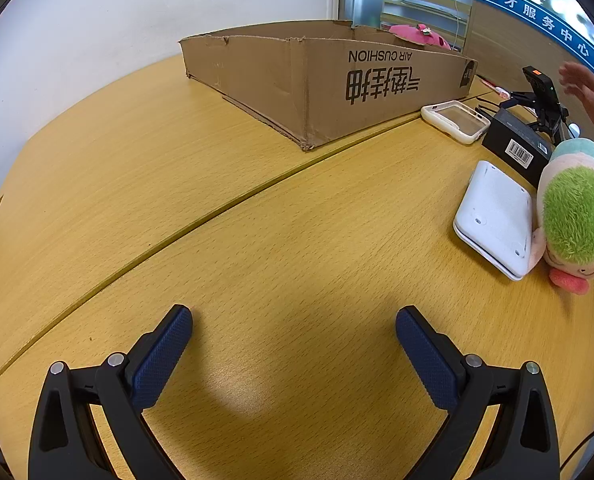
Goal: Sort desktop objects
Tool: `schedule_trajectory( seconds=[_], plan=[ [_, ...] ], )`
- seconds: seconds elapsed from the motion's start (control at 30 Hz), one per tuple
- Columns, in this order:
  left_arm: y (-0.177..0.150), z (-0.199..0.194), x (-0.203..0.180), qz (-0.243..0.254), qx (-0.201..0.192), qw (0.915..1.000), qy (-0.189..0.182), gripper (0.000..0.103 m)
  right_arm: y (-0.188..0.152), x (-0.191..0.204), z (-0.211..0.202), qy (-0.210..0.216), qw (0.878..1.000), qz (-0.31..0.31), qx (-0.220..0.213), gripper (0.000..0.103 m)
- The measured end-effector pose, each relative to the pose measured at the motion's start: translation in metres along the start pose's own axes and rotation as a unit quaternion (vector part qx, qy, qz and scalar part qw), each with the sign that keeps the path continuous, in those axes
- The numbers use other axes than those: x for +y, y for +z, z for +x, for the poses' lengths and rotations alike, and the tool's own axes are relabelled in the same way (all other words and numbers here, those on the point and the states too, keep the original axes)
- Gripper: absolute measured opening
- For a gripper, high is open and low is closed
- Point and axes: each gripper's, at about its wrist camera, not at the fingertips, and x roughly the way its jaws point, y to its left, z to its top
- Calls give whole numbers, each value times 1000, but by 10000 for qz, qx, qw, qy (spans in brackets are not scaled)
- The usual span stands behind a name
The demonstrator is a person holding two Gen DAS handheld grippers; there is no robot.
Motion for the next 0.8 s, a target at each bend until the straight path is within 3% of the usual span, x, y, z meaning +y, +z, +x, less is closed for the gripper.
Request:
schedule_trajectory(
  seconds=[0.13,0.27,0.5,0.8],
  plan=[
    [0,0,0,-11,1,10000,5,103,-1,0,0,0,10000,-1,1,103],
    [-5,-2,-16,-723,-12,9959,541,103,1,-1,0,2,10000,0,1,103],
    [-21,-9,-32,-1420,-25,9843,1046,103,2,-1,0,3,10000,0,2,103],
    [-24,-13,-35,-1598,-30,9801,1178,103,3,-2,1,9,10000,0,3,103]
  ],
)
